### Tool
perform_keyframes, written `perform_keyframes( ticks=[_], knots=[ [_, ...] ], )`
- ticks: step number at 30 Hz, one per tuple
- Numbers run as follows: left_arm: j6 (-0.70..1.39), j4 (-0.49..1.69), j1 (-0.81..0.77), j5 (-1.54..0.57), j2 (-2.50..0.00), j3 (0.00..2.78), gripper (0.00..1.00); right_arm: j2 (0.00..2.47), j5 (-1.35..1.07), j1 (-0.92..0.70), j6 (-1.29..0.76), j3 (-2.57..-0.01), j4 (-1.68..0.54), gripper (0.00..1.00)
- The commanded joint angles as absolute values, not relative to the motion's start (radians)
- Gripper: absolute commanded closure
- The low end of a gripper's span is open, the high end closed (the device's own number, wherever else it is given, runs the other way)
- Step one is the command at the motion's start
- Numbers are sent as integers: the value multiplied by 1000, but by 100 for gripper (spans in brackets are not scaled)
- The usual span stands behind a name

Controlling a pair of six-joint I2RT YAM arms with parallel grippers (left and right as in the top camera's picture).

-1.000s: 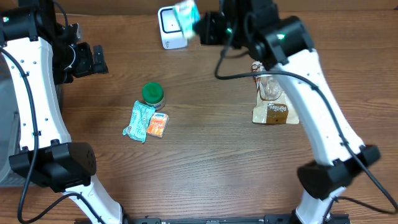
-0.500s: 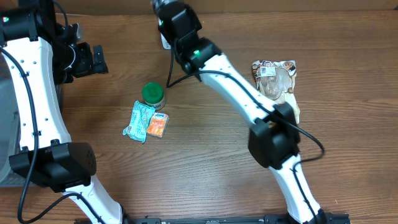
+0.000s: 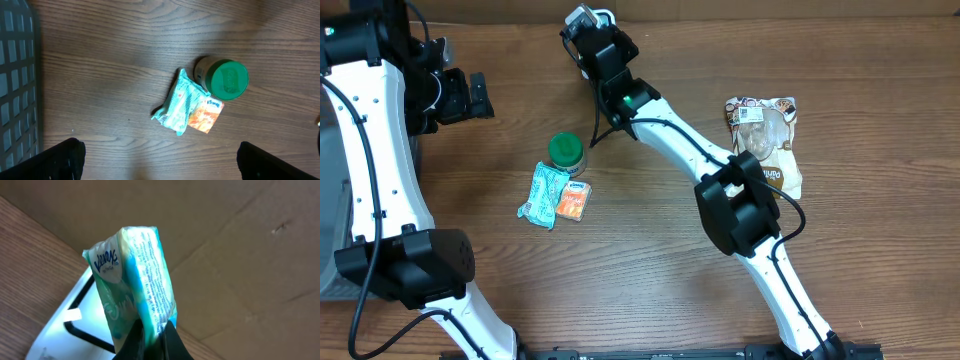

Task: Scan the item barcode
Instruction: 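Hold the teal Kleenex pack in front of the scanner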

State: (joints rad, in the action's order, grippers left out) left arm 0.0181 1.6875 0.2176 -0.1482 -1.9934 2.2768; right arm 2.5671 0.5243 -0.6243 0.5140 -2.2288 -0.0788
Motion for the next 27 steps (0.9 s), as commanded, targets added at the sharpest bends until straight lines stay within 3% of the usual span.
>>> perform_keyframes(
  ticks=[1,27],
  knots=[
    [-1,1689,216,-146,-1969,2297,0,2595,512,-598,530,-2243,-68,96],
    [-1,1690,216,-146,-1969,2297,1,2574,470,-612,570,-2244,-27,96]
  ],
)
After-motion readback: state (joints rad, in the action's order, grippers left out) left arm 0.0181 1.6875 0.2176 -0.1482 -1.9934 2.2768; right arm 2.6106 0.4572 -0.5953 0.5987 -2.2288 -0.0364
